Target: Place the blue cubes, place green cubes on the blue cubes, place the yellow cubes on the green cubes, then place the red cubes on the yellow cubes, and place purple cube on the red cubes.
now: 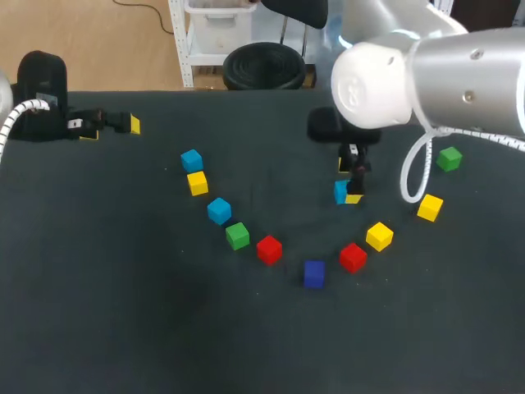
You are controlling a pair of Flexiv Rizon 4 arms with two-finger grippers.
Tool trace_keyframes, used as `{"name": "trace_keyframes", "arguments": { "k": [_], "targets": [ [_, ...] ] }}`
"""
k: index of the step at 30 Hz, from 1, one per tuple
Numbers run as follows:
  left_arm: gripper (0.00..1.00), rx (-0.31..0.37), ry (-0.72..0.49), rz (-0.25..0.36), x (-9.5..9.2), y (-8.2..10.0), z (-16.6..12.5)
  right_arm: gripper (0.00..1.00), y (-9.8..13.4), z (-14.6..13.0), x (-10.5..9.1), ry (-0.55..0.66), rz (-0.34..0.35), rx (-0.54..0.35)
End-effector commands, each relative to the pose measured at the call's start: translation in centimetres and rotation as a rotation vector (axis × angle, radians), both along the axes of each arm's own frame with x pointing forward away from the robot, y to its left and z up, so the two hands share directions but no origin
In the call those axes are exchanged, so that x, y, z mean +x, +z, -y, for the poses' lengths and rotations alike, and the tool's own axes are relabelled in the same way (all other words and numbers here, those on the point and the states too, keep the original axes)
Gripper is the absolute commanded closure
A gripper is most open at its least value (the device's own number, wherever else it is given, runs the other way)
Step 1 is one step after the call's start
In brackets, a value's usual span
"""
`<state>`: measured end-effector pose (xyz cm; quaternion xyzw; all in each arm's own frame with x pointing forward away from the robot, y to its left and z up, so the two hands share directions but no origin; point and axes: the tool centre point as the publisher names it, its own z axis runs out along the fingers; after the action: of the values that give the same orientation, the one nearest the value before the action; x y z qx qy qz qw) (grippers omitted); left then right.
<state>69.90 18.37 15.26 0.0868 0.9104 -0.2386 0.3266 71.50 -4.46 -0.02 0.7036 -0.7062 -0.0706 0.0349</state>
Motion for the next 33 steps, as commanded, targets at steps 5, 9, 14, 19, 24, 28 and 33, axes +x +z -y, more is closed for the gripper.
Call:
{"name": "trace_keyframes", "arguments": {
  "k": [5,9,14,19,24,28,33],
  "targets": [
    [0.00,-0.008,-0.005,0.007,0.0,-0.2,-0.1,0.80,-0.3,0.0,0.2,-0.006,-0.017,-0.003],
    [0.00,-0.008,-0.005,0.007,0.0,-0.2,-0.1,1.00,-0.4,0.1,-0.1,-0.011,-0.047,-0.009],
    [0.00,-0.008,-0.005,0.007,0.0,-0.2,-0.1,1.00,-0.4,0.1,-0.3,-0.016,-0.061,-0.011],
    [0.00,-0.008,-0.005,0.007,0.0,-0.2,-0.1,1.00,-0.4,0.2,-0.6,-0.016,-0.070,-0.012],
    [0.00,-0.008,-0.005,0.007,0.0,-0.2,-0.1,1.00,-0.4,0.4,-0.8,-0.016,-0.076,-0.012],
    [0.00,-0.008,-0.005,0.007,0.0,-0.2,-0.1,1.00,-0.6,0.3,-1.3,-0.012,-0.090,-0.016],
    [0.00,-0.008,-0.005,0.007,0.0,-0.2,-0.1,0.00,-0.5,0.4,-1.6,-0.028,-0.106,-0.011]
  ]
}}
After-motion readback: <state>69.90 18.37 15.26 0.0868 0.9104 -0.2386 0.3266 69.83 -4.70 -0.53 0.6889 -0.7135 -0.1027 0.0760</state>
